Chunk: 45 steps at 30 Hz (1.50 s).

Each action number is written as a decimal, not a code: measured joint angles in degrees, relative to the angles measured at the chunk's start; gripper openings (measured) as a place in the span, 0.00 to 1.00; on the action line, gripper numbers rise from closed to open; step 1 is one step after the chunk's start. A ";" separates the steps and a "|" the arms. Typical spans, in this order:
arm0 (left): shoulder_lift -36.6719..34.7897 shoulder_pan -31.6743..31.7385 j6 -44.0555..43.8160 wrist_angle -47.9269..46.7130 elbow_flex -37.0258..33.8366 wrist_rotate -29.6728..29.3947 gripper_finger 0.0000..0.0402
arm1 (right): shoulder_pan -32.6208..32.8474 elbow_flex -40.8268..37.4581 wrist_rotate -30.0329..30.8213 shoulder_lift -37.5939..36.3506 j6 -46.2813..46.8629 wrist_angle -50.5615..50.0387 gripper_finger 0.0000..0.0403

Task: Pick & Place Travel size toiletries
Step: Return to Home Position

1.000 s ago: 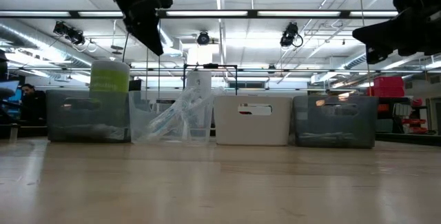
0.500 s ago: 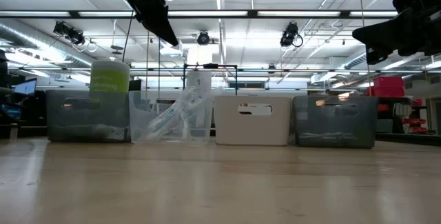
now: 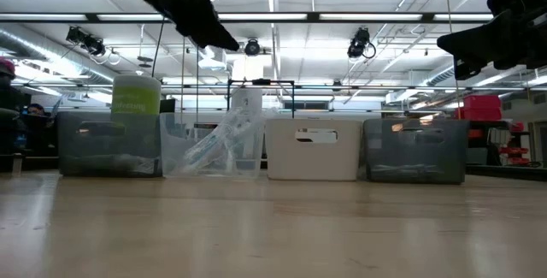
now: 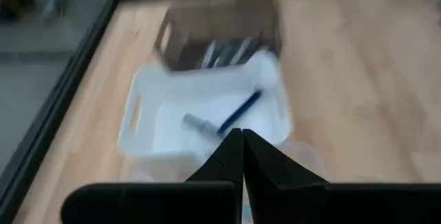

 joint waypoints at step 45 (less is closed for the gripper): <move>-63.82 -15.83 -6.00 14.57 -49.58 -11.11 0.02 | 0.00 0.00 0.01 0.02 0.00 0.02 0.03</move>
